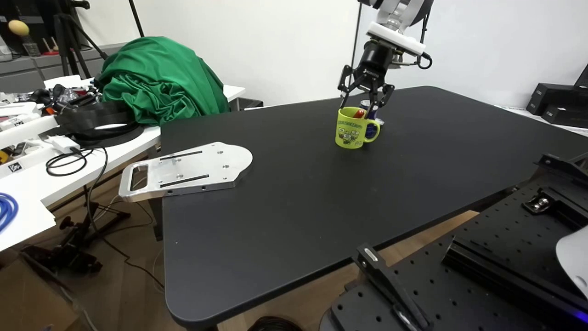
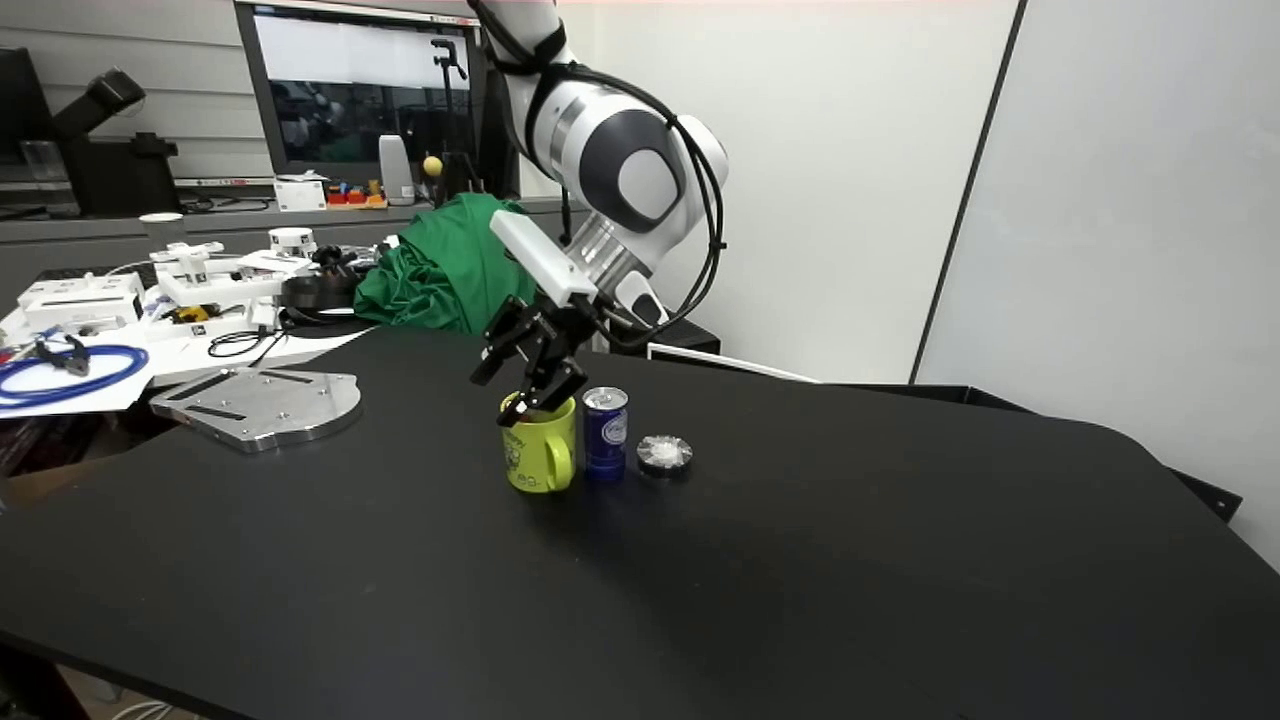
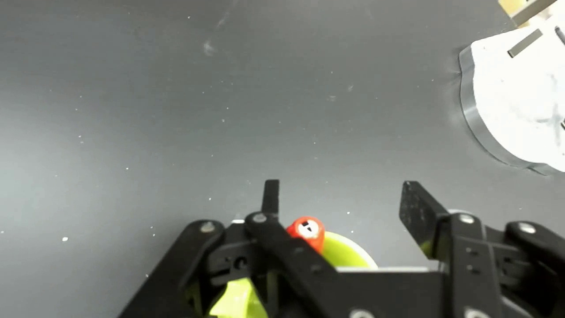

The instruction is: Pick up the marker, put it in the mug, remove it from the mug, put it on the table, and then put it back in the mug

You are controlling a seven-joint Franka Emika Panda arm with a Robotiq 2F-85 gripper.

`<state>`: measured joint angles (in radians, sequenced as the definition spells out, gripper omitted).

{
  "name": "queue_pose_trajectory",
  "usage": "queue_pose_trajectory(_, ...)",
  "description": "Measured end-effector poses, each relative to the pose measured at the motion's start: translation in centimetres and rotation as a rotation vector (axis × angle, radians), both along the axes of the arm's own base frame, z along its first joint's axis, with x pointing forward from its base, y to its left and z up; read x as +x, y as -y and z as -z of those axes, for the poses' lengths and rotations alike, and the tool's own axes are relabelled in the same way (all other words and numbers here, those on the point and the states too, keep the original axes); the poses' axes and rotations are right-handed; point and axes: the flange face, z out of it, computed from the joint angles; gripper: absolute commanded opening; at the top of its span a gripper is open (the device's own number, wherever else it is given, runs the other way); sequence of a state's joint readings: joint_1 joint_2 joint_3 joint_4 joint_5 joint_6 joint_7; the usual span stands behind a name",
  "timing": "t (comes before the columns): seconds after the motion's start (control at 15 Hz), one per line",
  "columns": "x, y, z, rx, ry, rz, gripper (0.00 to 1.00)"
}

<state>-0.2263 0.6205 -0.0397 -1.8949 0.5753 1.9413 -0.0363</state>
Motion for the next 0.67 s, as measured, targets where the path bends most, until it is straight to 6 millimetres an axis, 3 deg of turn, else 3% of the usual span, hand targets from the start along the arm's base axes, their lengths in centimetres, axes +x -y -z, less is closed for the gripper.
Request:
queue_pose_trajectory(0.47,1.0,-2.5,-5.7,0.038,0.045,-0.053,1.0)
queue_pose_trajectory(0.67,0.9,-3.2,-6.9,0.043,0.05,-0.071,1.0)
